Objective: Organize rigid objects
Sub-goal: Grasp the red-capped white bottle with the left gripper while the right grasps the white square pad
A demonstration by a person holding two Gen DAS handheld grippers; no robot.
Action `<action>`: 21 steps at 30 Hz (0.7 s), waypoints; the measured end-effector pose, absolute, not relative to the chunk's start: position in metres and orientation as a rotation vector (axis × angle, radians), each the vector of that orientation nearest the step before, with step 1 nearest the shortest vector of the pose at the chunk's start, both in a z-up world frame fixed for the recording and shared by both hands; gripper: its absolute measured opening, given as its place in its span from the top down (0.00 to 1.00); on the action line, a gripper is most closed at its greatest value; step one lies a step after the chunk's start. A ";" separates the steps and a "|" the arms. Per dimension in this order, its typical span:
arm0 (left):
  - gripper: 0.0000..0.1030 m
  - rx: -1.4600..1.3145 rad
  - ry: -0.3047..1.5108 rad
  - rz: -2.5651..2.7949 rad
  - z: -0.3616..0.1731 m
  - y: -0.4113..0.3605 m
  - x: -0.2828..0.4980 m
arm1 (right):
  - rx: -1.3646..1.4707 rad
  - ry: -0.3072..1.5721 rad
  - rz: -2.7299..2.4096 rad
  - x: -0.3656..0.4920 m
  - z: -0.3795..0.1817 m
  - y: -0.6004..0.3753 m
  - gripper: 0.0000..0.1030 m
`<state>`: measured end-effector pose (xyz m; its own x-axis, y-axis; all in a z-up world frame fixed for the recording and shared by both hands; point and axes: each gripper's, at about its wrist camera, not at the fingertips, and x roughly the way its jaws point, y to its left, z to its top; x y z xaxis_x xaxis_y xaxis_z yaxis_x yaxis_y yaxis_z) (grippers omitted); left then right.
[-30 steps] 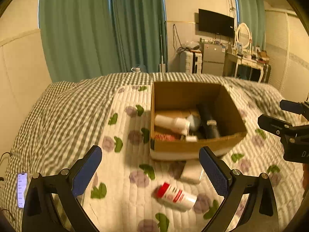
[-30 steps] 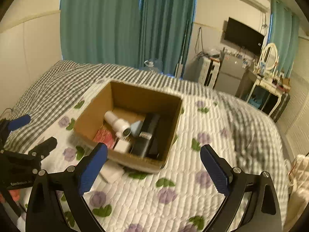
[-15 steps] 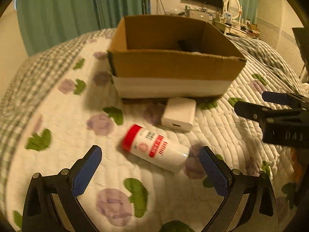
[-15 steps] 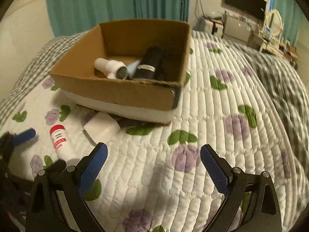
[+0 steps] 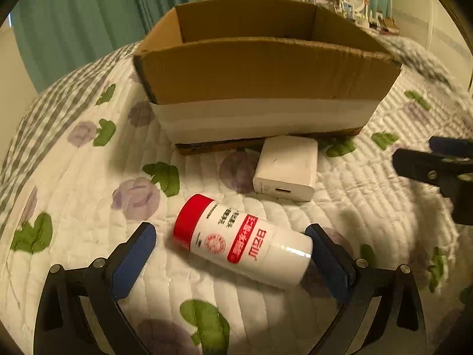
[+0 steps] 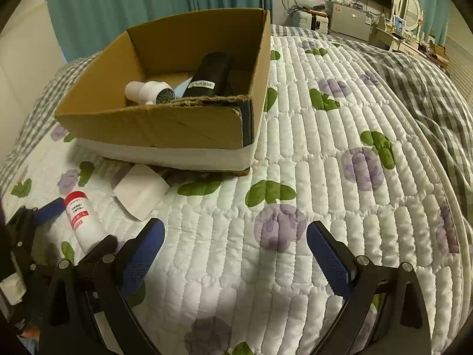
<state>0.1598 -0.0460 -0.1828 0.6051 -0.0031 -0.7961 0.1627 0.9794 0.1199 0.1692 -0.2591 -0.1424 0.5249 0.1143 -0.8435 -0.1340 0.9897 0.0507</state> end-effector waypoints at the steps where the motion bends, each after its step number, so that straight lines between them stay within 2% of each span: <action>1: 0.02 0.198 0.917 -0.102 -0.185 -0.048 0.160 | -0.021 1.007 0.146 0.169 -0.143 -0.259 0.06; 2: 0.05 0.203 0.913 -0.109 -0.185 -0.048 0.158 | -0.024 1.004 0.142 0.169 -0.144 -0.260 0.06; 4: 0.19 0.197 0.908 -0.147 -0.183 -0.050 0.154 | -0.030 0.997 0.128 0.168 -0.144 -0.260 0.06; 14: 0.19 0.140 0.829 -0.043 -0.138 -0.027 0.143 | -0.087 0.918 0.145 0.157 -0.136 -0.241 0.06; 21: 0.19 0.157 0.793 0.039 -0.116 -0.001 0.159 | -0.139 0.952 0.211 0.163 -0.143 -0.203 0.06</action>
